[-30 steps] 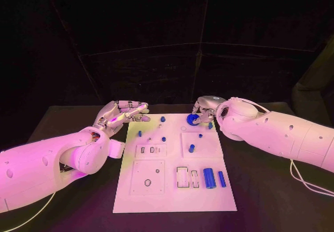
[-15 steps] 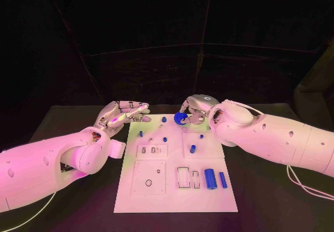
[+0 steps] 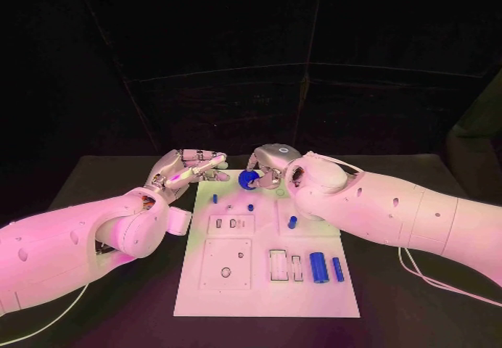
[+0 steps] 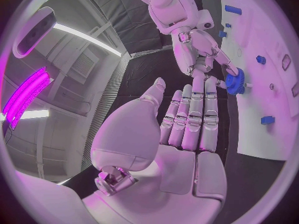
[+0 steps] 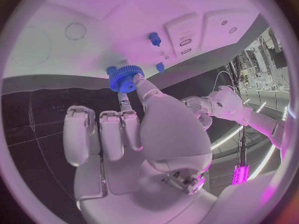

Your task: Assemble the parts on the task board

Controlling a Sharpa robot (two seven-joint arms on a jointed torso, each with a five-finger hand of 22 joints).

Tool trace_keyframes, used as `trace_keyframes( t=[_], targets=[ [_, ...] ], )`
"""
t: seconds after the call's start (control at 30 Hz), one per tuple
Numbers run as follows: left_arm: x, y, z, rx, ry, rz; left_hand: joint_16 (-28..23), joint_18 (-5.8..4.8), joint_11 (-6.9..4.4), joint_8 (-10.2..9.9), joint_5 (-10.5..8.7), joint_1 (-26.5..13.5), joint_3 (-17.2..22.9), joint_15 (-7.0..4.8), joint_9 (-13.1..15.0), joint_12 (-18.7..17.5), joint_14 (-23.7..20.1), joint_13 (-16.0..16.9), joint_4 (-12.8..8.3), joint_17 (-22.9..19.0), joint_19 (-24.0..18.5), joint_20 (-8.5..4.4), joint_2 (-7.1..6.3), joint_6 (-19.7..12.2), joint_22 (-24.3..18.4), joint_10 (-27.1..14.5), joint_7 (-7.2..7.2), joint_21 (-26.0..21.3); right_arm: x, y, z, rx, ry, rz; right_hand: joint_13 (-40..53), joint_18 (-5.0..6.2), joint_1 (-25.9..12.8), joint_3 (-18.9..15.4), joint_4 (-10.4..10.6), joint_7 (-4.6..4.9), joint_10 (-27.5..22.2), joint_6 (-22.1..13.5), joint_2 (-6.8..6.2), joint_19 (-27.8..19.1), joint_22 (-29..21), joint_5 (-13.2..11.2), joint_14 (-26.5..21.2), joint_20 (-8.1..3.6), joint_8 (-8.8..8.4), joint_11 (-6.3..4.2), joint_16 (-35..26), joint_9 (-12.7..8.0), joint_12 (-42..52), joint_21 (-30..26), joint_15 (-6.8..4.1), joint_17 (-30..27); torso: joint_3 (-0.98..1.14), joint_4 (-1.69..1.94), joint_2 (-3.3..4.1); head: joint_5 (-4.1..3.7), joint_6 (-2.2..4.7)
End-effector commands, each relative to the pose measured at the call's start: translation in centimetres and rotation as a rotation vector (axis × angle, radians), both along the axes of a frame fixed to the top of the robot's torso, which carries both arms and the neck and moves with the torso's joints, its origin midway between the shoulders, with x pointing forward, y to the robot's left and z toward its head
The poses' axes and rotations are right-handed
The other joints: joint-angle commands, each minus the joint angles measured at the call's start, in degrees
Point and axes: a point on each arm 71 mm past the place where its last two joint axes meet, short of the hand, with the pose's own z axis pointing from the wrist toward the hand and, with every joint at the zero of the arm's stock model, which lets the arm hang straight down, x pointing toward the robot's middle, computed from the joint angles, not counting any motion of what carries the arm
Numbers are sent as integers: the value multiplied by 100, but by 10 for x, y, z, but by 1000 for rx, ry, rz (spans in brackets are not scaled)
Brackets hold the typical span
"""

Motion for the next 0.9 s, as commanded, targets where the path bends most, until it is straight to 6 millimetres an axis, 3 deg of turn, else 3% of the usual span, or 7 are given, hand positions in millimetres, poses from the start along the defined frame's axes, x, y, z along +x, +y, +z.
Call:
trace_keyframes(
  t=[0.03,0.53,0.77,0.9],
  targets=[
    [0,-1,1,-3,-9,-12,-11,43,-17,-35,19,23,11,29,1,-23,-19,-8,-36,6,46,8,39,31,-5,12,2,-18,1,5,-4,-44,0,1,909,-87,-82,86,56,-100,202,175,-6,147,430,-29,417,-19,-30,2,27,243,-37,18,-8,544,2,-16,-4,13,-12],
    [0,-3,1,-4,-9,-14,-11,43,-17,-35,19,23,11,29,1,-23,-19,-8,-36,6,46,8,39,31,-5,12,2,-18,0,19,-15,-83,29,9,841,-88,-276,69,81,-25,143,24,-190,145,433,-63,417,27,-171,68,26,214,-126,17,46,550,2,-22,-6,38,-45],
    [0,-2,1,-3,-9,-14,-11,43,-17,-35,19,23,11,29,1,-23,-19,-8,-36,6,46,8,39,31,-5,12,2,-18,3,18,-17,-95,31,-14,692,-92,-475,-84,157,103,15,-462,-356,149,451,-89,422,115,-491,186,36,196,-305,24,146,581,1,-22,-7,32,-41],
    [1,-2,1,-3,-9,-13,-11,43,-17,-35,19,23,11,29,1,-23,-19,-8,-36,6,46,8,39,31,-5,12,2,-18,3,17,-18,-106,38,-18,647,-91,-765,-293,378,160,-30,-625,-421,147,454,-120,425,175,-592,245,44,211,-359,25,203,604,5,-23,-5,29,-38]
  ],
)
